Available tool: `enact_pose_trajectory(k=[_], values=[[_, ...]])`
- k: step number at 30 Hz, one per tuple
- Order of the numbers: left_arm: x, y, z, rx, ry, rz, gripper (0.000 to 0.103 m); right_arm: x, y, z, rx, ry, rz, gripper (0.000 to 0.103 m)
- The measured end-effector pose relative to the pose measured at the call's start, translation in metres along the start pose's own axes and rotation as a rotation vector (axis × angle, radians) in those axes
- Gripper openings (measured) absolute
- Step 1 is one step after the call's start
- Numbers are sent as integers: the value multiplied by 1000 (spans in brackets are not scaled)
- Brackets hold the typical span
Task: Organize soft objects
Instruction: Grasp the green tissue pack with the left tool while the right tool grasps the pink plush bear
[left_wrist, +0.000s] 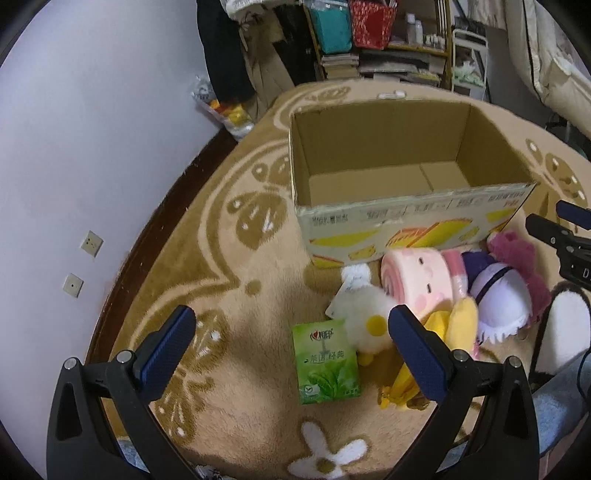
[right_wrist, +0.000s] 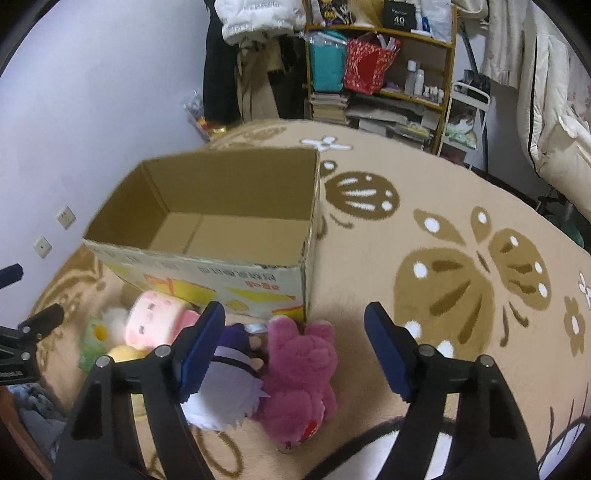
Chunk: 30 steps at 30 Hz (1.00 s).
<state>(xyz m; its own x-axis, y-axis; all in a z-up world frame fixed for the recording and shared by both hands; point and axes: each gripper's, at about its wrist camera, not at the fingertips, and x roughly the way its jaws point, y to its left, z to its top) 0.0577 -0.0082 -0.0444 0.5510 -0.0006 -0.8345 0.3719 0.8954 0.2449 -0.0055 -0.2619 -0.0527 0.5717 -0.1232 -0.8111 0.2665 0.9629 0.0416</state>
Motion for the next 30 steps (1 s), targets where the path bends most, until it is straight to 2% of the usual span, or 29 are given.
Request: enact_pose_trajectory(k=[9, 11, 12, 13, 17, 19, 24, 30], values=[[38, 9, -9, -52, 114, -21, 103, 24, -12, -9, 56, 86, 7, 82], [46, 14, -11, -73, 140, -30, 103, 27, -12, -10, 51, 88, 14, 74], [50, 16, -12, -81, 152, -23, 103, 30, -11, -12, 37, 88, 8, 63], [54, 17, -14, -93, 163, -16, 103, 32, -12, -12, 31, 92, 1, 59], [68, 23, -18, -120, 237, -52, 103, 42, -13, -16, 45, 126, 17, 59], [74, 23, -22, -125, 268, -45, 103, 45, -12, -18, 44, 143, 20, 59], [76, 18, -23, -109, 278, -57, 103, 50, -11, -21, 62, 164, 46, 59], [83, 17, -26, -130, 310, -126, 103, 57, -12, -24, 74, 174, 47, 59]])
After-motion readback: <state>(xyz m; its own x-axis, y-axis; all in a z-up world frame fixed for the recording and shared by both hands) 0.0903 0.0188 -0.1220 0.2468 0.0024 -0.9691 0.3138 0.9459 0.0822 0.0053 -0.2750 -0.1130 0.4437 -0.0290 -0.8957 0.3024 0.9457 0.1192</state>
